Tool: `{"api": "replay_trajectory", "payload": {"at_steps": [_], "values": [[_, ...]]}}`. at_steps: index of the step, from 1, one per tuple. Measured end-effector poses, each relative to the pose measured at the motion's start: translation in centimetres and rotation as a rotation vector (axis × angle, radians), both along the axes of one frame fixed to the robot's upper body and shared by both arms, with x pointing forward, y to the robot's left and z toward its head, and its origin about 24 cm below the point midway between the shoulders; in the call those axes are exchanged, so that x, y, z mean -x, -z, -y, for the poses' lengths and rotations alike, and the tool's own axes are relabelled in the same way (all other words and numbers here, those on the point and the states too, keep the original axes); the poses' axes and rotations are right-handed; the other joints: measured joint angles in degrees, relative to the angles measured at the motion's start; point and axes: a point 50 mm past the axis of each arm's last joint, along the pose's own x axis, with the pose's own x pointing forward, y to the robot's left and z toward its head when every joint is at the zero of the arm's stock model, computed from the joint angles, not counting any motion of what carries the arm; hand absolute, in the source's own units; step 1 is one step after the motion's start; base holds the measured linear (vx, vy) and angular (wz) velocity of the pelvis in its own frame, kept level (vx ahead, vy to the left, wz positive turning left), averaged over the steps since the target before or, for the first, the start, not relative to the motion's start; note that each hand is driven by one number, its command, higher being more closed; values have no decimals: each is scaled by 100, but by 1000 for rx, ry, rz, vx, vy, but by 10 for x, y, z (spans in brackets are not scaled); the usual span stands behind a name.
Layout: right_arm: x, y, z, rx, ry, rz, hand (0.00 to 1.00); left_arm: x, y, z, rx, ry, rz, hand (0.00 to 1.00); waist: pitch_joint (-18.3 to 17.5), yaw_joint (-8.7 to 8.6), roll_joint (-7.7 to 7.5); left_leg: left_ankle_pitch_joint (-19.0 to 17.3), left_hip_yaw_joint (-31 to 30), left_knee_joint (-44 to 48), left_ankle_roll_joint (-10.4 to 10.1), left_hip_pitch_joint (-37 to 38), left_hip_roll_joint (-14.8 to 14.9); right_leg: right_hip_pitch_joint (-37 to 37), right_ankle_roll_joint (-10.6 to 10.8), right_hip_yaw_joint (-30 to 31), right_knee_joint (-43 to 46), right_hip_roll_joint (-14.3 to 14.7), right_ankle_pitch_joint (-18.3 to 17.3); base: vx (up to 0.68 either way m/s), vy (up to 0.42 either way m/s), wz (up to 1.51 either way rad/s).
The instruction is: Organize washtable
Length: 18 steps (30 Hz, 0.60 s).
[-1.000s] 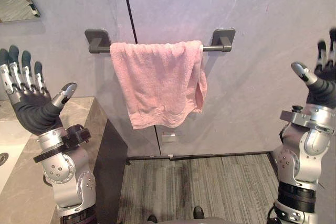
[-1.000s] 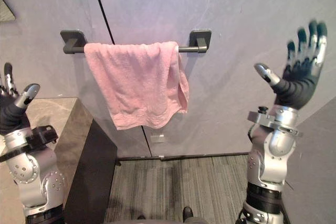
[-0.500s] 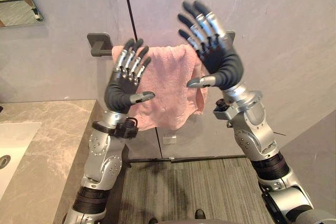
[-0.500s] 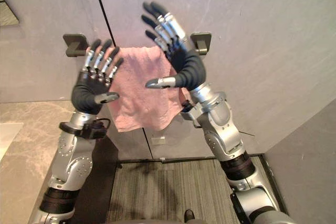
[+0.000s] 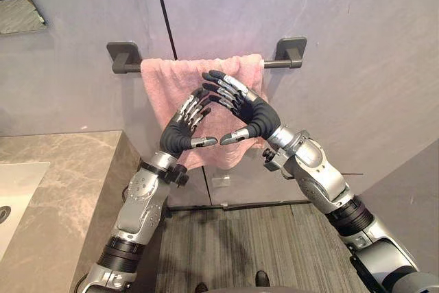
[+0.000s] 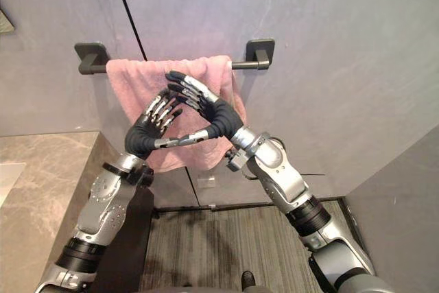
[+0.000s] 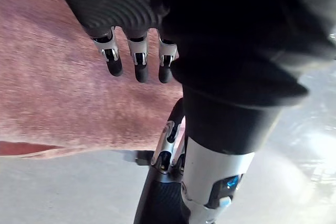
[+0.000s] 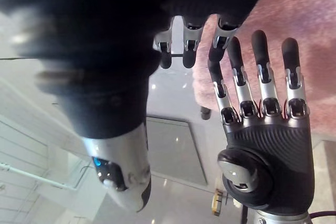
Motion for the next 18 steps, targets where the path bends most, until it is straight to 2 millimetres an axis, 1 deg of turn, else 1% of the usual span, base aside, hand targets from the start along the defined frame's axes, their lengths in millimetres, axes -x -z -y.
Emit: {"api": "replay_trajectory", "payload": {"at_steps": [6, 9, 13, 18], "values": [[-8, 25, 5, 130, 65, -52, 0, -3, 15, -6, -78, -38, -50, 0, 1, 70, -2, -1, -10, 60, 0, -107, 2, -67, -6, -4, 0, -2, 22, 0, 0, 0], [-11, 36, 6, 180, 95, -73, 0, -5, 23, -10, -145, -89, -72, 0, 7, 92, -11, -1, -38, 76, 1, -134, 2, -71, -8, -8, -1, -5, 27, -22, -7, 3], [-15, 47, 5, 208, 129, -101, 0, -6, 24, -12, -176, -131, -67, 0, 29, 101, -46, -1, -50, 83, 1, -152, 2, -82, -7, -8, -1, -6, 29, 0, 0, 0], [-20, 53, 12, 173, 210, -136, 0, -9, 28, -18, -163, -215, -81, 0, 69, 102, -113, 0, -74, 93, 1, -187, -1, -99, -7, -24, -1, -10, 29, -5, -4, 2]]}}
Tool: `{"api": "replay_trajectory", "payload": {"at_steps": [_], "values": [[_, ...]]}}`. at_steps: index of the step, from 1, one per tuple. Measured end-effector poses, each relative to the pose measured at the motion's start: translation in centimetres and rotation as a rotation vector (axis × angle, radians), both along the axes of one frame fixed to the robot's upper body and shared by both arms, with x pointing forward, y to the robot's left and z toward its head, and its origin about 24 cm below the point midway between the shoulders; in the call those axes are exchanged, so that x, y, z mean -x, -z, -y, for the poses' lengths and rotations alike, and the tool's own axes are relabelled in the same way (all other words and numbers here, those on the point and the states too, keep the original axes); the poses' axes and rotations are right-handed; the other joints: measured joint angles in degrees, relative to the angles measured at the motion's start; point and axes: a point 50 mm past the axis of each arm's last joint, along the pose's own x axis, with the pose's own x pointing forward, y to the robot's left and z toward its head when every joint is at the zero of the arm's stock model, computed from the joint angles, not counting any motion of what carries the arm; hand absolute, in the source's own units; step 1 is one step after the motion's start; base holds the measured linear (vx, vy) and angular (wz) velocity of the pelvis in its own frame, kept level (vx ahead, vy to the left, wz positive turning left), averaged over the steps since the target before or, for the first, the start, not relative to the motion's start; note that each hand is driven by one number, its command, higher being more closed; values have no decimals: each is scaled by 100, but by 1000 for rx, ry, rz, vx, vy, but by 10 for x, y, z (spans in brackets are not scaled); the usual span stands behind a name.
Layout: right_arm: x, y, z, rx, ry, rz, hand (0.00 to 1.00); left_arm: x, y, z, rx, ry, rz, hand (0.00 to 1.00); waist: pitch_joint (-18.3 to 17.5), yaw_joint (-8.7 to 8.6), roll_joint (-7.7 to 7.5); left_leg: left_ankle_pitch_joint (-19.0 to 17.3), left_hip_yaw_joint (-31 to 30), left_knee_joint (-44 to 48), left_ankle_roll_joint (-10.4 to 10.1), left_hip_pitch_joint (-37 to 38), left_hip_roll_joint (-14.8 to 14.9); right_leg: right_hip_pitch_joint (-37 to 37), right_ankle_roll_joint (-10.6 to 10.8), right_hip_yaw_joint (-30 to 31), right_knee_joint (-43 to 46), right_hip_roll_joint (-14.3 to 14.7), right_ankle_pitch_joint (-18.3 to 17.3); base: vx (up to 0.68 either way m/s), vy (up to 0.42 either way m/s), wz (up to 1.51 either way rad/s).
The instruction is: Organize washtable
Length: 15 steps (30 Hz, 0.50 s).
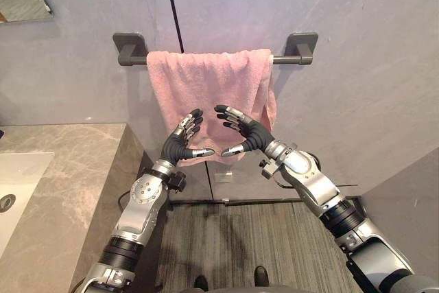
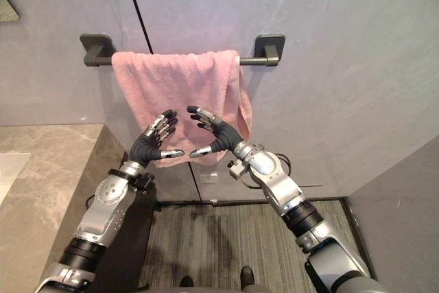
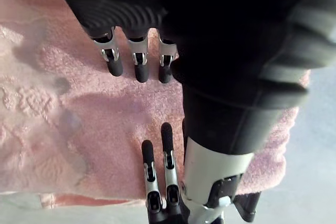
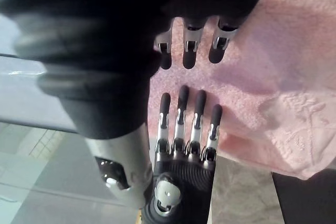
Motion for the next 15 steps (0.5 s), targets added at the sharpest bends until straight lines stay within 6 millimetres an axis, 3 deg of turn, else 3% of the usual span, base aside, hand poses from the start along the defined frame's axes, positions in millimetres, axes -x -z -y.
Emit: {"api": "replay_trajectory", "payload": {"at_steps": [7, 15], "values": [[-4, 2, 6, -65, 92, -16, 0, -7, -11, -3, 12, -127, 57, 0, 22, 2, -35, 0, -8, 9, 0, -4, 5, 4, 0, -15, 0, 3, 0, 0, 0, 0], [-7, 5, 31, -177, 225, -46, 0, -9, -14, -14, 46, -229, 76, 0, 92, -3, -147, -1, -4, 26, 0, 7, 10, 20, -6, 3, 0, 6, 4, -4, -1, 0]]}}
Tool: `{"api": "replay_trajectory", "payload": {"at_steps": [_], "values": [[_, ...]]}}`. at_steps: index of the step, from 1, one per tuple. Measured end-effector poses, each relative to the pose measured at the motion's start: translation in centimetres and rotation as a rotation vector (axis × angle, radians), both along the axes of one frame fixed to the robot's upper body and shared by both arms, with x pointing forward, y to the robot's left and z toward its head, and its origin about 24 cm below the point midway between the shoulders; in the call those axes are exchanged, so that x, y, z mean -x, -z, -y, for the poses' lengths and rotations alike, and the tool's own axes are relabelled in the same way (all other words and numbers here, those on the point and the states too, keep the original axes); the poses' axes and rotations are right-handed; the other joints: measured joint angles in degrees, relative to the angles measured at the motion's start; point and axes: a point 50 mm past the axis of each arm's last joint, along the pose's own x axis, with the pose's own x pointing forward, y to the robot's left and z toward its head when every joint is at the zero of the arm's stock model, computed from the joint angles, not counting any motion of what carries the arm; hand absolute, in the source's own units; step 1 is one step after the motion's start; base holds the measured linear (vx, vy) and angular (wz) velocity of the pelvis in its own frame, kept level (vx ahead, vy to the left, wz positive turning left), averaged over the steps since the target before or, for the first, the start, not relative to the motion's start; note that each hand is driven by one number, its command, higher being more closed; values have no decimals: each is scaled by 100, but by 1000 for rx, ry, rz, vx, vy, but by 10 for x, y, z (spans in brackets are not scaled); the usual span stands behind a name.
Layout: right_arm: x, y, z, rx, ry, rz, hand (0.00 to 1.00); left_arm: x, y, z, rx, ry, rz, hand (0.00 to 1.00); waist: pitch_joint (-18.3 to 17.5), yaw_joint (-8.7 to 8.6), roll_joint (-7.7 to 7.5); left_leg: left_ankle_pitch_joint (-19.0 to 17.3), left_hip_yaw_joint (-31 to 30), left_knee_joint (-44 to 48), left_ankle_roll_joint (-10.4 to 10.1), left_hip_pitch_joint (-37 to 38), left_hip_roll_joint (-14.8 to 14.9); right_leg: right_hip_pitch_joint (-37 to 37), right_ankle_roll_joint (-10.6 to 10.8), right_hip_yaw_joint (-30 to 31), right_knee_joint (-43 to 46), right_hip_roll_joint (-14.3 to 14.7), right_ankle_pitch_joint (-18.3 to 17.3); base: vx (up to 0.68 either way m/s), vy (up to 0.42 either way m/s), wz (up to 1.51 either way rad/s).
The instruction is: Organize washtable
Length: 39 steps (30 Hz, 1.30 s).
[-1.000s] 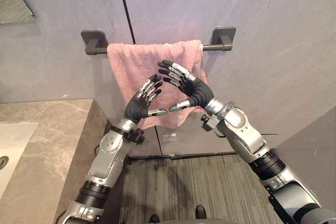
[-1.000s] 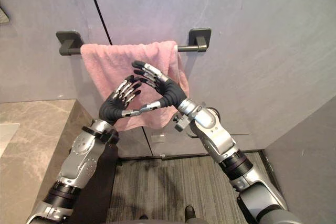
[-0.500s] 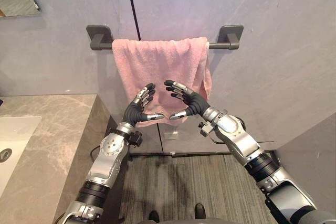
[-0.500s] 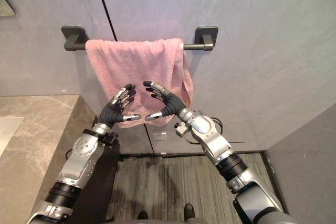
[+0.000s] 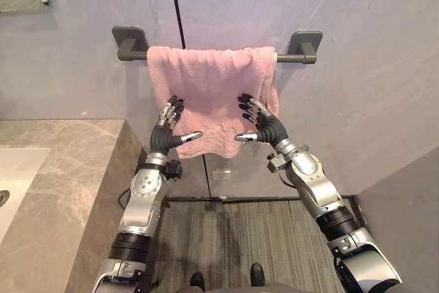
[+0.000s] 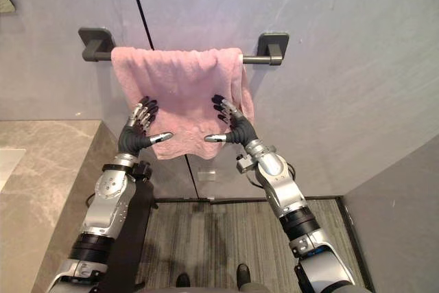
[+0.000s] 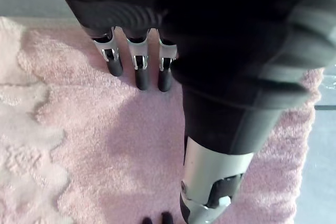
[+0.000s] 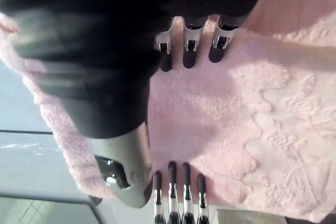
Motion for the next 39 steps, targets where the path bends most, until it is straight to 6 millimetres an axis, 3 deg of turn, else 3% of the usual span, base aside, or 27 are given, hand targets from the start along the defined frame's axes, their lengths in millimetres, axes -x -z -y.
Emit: {"api": "replay_trajectory", "payload": {"at_steps": [9, 22, 29, 39], "values": [[1, 4, 12, -113, 70, -31, 0, -1, 11, -5, 25, -59, -41, 0, 2, -3, -4, 0, 10, -1, 0, 12, 2, 5, 0, 11, 0, 2, 0, 0, 0, 0], [-4, 14, 31, -135, 183, -77, 0, -1, 22, -17, 37, -120, -88, 0, 36, -6, -35, 0, 20, -23, 0, 44, 2, 21, 0, 17, -1, -1, 0, 0, 0, 0], [-3, 11, 57, -183, 288, -55, 0, 1, 21, -28, 59, -170, -80, 0, 76, -4, -79, 0, 8, -19, 0, 49, 2, 35, 0, 8, -1, -6, 0, 0, 0, 0], [24, 16, 106, -228, 487, -12, 0, 20, 20, -50, 94, -255, -47, 0, 82, -24, -70, 0, -16, -11, 0, 53, 13, 55, 0, -51, -1, -8, 0, 0, 0, 0]]}}
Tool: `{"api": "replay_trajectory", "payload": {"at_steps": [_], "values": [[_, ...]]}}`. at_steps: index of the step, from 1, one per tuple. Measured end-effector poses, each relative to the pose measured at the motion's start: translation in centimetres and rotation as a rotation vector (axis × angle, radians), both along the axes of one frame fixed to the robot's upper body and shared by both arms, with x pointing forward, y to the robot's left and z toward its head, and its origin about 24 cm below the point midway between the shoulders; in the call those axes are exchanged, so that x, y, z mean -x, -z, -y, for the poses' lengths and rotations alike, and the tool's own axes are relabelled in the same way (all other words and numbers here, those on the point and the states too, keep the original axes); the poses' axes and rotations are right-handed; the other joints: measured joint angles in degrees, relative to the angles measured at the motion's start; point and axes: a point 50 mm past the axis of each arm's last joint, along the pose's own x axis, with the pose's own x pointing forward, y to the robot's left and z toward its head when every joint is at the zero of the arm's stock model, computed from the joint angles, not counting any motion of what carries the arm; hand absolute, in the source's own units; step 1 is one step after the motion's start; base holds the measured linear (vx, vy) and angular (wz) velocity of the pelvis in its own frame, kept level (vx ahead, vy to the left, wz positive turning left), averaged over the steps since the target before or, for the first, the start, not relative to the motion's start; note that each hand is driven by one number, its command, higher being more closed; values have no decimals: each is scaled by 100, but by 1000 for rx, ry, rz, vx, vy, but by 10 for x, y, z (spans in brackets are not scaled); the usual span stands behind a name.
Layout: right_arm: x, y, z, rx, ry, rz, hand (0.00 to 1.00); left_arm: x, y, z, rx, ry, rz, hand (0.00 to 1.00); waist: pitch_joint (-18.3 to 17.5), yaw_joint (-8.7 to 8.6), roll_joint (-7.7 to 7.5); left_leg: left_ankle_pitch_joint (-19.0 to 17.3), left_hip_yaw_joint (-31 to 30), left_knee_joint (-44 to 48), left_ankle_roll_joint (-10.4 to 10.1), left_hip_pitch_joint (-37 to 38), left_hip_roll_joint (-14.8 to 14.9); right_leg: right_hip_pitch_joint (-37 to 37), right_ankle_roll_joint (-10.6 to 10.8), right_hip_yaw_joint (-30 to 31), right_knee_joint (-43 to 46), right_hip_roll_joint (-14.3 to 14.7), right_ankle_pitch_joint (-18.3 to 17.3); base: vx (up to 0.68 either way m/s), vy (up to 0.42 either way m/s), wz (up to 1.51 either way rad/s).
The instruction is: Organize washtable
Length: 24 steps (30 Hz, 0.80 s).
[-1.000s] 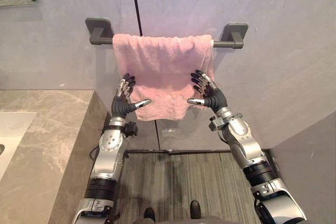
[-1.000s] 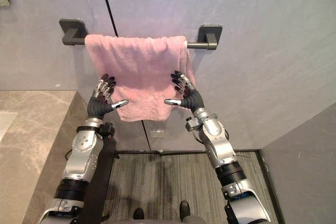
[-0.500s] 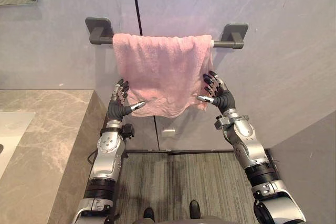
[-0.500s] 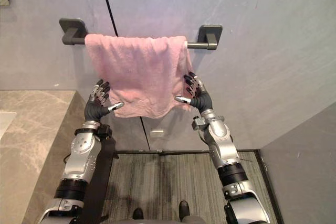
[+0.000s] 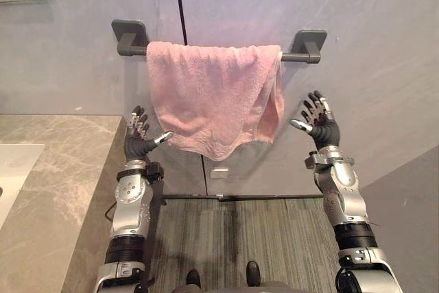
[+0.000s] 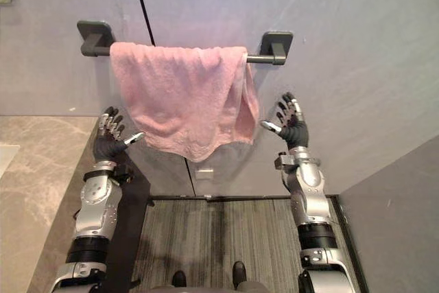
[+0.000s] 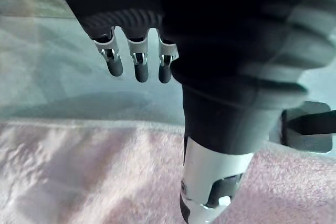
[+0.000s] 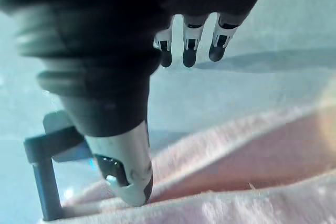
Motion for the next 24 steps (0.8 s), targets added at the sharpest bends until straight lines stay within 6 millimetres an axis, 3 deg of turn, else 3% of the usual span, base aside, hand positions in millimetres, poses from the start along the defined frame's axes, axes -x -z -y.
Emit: {"api": "replay_trajectory", "payload": {"at_steps": [10, 18, 20, 24], "values": [[42, 36, 24, 114, 102, -142, 0, 41, 39, -6, 12, -14, -133, 0, 34, 4, 55, -2, -59, 7, -3, 3, 45, 32, 2, -56, 0, 0, -5, 0, 0, 2], [94, 109, 23, 172, 120, -467, 0, 88, 101, -2, 74, -17, -399, 0, 59, -1, 116, -1, -123, 7, -4, 49, -12, 109, 28, -151, 1, 0, -25, -18, -4, 4], [115, 134, 16, 193, 94, -590, 0, 106, 121, -1, 63, -21, -509, 0, 56, 6, 114, -3, -122, -3, -6, 131, -15, 192, 38, -176, 0, -11, -44, -27, 0, 5], [148, 167, 5, 243, 37, -770, 0, 131, 143, 0, 36, -3, -653, 0, 42, 25, 114, -5, -54, -17, -12, 150, 29, 220, 56, -217, 1, -21, -80, -36, -10, 5]]}}
